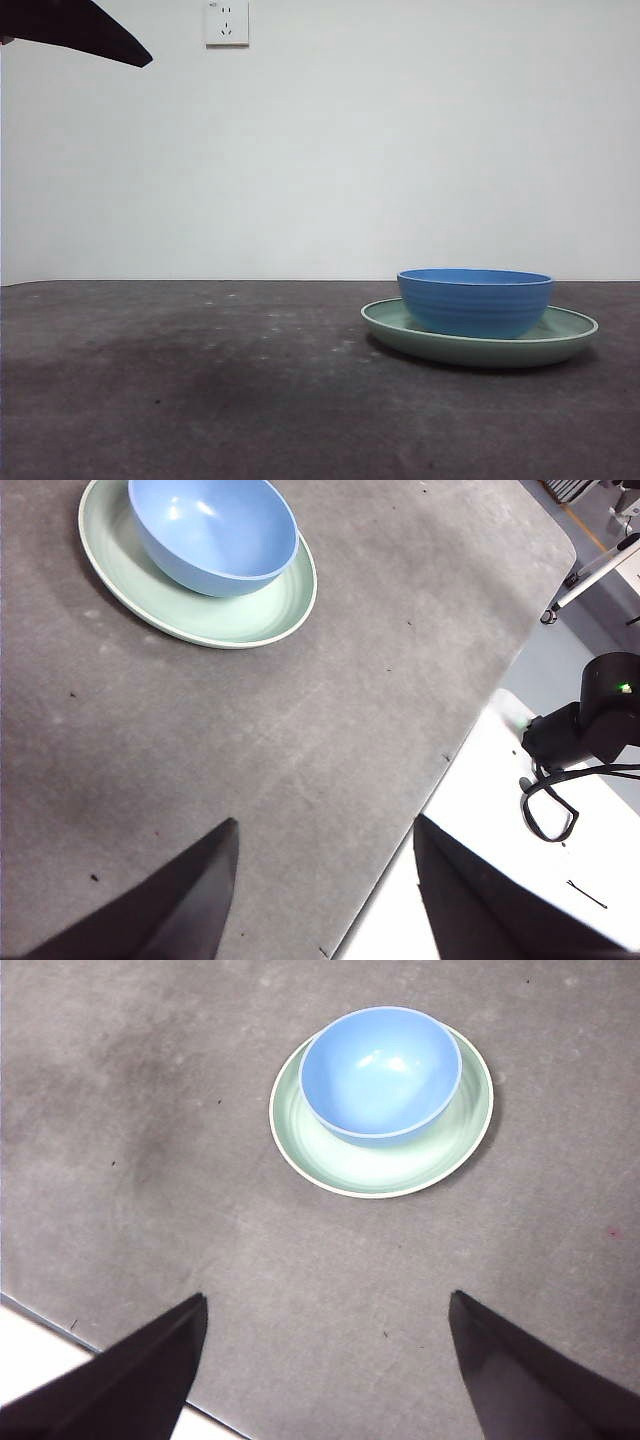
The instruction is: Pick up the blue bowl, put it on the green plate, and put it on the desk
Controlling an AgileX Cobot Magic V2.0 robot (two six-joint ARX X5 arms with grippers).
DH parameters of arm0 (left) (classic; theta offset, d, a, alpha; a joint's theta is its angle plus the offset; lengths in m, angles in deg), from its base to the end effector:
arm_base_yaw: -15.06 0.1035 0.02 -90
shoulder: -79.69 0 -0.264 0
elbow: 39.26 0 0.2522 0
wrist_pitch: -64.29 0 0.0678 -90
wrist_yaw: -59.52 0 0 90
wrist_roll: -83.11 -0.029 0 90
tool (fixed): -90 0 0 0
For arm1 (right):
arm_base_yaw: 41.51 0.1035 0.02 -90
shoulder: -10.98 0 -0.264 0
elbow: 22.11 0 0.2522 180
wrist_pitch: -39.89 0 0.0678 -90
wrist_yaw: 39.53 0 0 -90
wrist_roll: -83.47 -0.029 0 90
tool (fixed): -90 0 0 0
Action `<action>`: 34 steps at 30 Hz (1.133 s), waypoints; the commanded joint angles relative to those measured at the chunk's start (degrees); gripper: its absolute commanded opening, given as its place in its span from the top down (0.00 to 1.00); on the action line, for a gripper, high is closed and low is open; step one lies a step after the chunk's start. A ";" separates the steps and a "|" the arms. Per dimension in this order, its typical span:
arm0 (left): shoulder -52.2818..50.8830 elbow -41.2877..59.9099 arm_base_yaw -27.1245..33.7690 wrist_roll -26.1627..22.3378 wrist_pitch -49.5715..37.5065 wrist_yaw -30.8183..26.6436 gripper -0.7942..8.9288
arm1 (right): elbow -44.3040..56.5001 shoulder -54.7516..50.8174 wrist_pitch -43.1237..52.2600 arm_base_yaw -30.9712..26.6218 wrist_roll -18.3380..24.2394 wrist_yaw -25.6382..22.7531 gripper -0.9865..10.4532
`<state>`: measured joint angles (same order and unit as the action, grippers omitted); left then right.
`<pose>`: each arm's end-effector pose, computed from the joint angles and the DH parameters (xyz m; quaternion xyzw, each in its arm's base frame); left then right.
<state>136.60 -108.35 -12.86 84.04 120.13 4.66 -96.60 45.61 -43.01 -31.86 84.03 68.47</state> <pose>0.1588 -0.1031 0.3147 -0.0298 0.3750 -0.4824 0.7910 0.0636 0.0199 0.3501 0.0223 0.3648 0.2241 0.9035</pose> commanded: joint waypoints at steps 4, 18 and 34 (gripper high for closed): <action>0.33 -0.46 -0.33 -0.68 -0.79 0.48 0.63 | -0.98 0.46 0.52 0.09 -1.70 0.02 0.58; 0.33 -0.46 -0.33 -0.70 -1.01 0.48 0.63 | -0.98 12.66 11.13 -1.29 -6.27 -6.38 0.58; 0.33 -0.46 -0.33 -0.72 -0.98 0.48 0.63 | -0.98 43.69 29.90 -11.56 -4.35 2.01 0.59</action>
<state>136.60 -108.35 -12.86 84.04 119.78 4.66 -96.65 88.06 -14.01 -43.47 79.09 70.11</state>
